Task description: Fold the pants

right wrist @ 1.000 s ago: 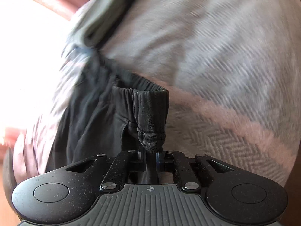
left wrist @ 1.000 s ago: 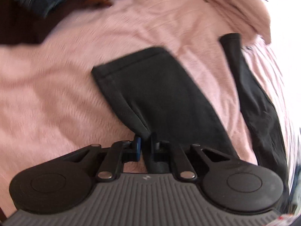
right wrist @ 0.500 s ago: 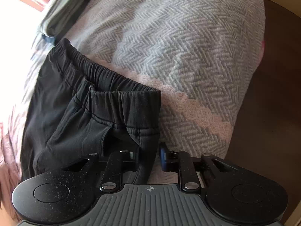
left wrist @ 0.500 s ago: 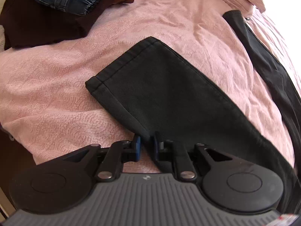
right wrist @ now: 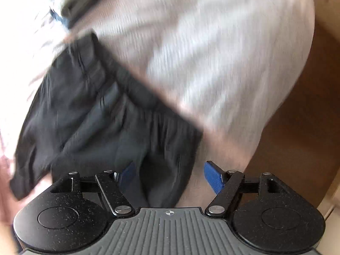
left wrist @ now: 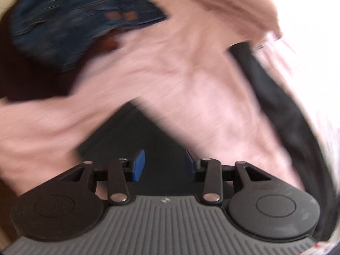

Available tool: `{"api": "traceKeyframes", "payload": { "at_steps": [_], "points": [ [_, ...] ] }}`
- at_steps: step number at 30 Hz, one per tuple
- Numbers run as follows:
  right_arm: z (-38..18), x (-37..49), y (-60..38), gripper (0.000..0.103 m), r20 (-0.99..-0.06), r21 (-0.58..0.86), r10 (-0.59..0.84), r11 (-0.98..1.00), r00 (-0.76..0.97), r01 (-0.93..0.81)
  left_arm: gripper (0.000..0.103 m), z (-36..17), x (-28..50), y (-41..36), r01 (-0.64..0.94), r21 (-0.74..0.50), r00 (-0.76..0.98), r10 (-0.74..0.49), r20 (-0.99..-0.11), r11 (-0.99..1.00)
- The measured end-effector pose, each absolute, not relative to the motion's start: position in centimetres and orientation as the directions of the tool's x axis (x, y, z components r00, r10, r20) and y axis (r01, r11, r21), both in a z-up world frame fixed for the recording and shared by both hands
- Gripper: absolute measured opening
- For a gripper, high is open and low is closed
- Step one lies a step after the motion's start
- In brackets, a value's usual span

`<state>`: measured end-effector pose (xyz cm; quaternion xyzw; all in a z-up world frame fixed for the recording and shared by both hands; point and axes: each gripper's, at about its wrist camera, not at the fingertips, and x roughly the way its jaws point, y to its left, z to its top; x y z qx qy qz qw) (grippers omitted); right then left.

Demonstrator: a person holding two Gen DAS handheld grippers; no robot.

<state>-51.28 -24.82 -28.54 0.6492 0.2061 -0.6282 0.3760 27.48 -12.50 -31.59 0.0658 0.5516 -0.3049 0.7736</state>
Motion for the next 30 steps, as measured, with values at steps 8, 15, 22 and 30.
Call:
{"api": "traceKeyframes", "payload": {
  "at_steps": [8, 15, 22, 30],
  "points": [
    [-28.1, -52.9, -28.2, 0.069, -0.959, 0.216, -0.281, -0.813, -0.039, 0.541, 0.041, -36.6, 31.7, -28.5, 0.452, -0.499, 0.069, -0.587, -0.807, 0.739],
    [-30.2, -49.8, -30.4, 0.069, -0.977, 0.127, -0.204, -0.795, -0.064, 0.593, 0.041, -41.7, 33.9, -35.3, 0.299, -0.612, 0.04, -0.651, -0.758, 0.732],
    [-31.8, -46.6, -31.9, 0.069, -0.978, 0.135, -0.203, -0.789, -0.047, 0.6, 0.004, -42.2, 34.2, -39.4, 0.528, -0.475, 0.084, -0.6, -0.796, 0.704],
    [-31.3, -45.2, -32.9, 0.069, -0.973, 0.148, -0.226, -0.781, -0.054, 0.606, 0.014, -38.0, 31.7, -37.9, 0.766, -0.266, 0.268, -0.667, -0.695, 0.585]
  ]
}}
